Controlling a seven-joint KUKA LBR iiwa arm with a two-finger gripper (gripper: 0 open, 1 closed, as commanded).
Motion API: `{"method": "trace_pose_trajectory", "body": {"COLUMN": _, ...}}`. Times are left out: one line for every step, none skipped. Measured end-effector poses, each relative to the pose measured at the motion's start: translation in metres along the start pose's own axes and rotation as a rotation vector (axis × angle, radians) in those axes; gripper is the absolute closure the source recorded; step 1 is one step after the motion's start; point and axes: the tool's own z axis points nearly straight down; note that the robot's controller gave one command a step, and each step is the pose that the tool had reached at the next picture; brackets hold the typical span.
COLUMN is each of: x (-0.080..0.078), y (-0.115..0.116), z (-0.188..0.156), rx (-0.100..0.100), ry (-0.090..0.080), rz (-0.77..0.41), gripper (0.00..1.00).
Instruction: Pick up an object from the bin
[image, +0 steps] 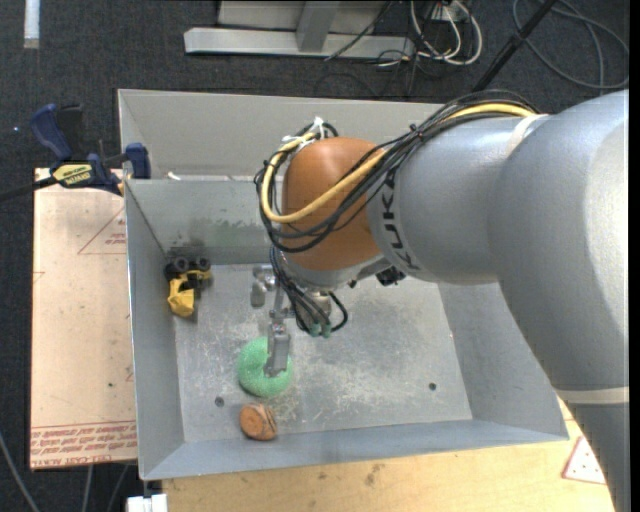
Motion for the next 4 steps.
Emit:
{"method": "trace_pose_trajectory", "body": {"x": -0.002, "y": -0.001, "z": -0.005, "rx": -0.001, "ry": -0.007, "rz": 0.003, "gripper": 0.0}}
{"method": "trace_pose_trajectory", "body": {"x": 0.003, "y": -0.004, "z": 0.012, "rx": -0.002, "ry": -0.015, "rz": -0.086, "gripper": 0.0}}
{"method": "trace_pose_trajectory", "body": {"x": 0.002, "y": -0.025, "z": 0.047, "rx": 0.0, "ry": -0.006, "rz": -0.253, "gripper": 0.0}}
{"method": "trace_pose_trajectory", "body": {"x": 0.0, "y": -0.007, "z": 0.054, "rx": 0.0, "ry": -0.01, "rz": -0.289, "gripper": 1.0}}
